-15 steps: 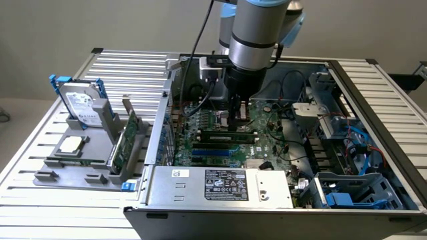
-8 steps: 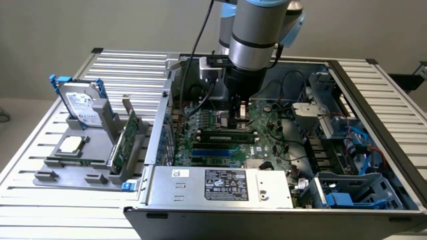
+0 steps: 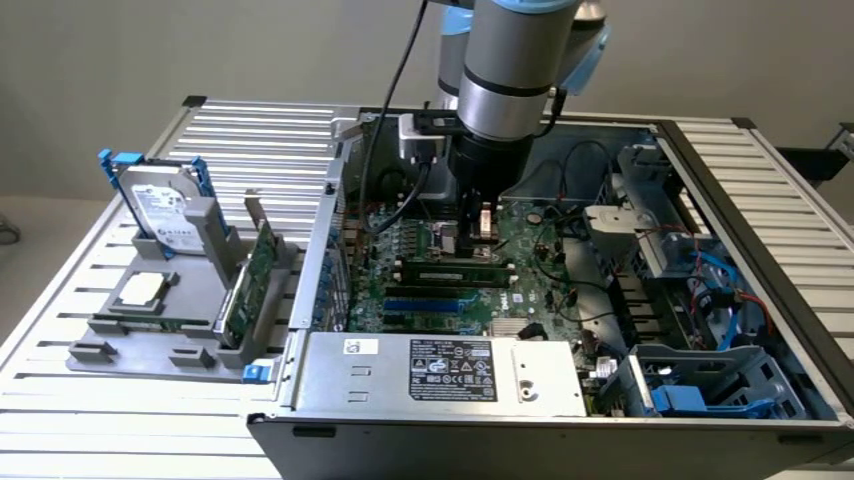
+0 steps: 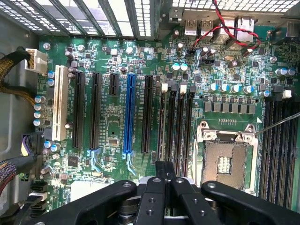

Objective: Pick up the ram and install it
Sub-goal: 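Press down the ram until it locks into place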

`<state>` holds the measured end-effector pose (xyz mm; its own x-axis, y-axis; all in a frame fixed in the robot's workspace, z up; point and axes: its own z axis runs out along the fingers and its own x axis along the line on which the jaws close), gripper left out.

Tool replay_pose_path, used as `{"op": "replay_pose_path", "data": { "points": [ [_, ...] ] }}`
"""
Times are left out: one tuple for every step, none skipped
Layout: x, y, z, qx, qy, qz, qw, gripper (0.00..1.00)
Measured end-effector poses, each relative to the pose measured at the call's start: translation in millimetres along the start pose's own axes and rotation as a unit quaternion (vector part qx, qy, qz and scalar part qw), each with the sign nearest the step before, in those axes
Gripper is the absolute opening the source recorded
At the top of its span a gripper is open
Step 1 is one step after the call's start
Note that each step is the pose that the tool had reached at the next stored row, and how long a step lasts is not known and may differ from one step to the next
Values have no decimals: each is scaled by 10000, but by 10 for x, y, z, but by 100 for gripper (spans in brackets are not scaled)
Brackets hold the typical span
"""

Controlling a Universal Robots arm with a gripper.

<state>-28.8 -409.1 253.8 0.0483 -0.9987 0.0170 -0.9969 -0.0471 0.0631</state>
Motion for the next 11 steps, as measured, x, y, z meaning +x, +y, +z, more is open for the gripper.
{"op": "replay_pose_path", "data": {
  "points": [
    [0,0,0,0,0,0,10000,11],
    [0,0,0,0,0,0,10000,11],
    [0,0,0,0,0,0,10000,11],
    [0,0,0,0,0,0,10000,11],
    [0,0,0,-1,1,0,10000,11],
    [0,3,4,0,1,0,10000,11],
    [-2,11,12,0,0,1,10000,11],
    [-3,15,23,1,1,0,10000,11],
    [-3,17,39,1,0,0,10000,11],
    [-3,18,57,1,0,0,10000,11],
    [-5,23,75,2,0,0,10000,11]
  ]
}}
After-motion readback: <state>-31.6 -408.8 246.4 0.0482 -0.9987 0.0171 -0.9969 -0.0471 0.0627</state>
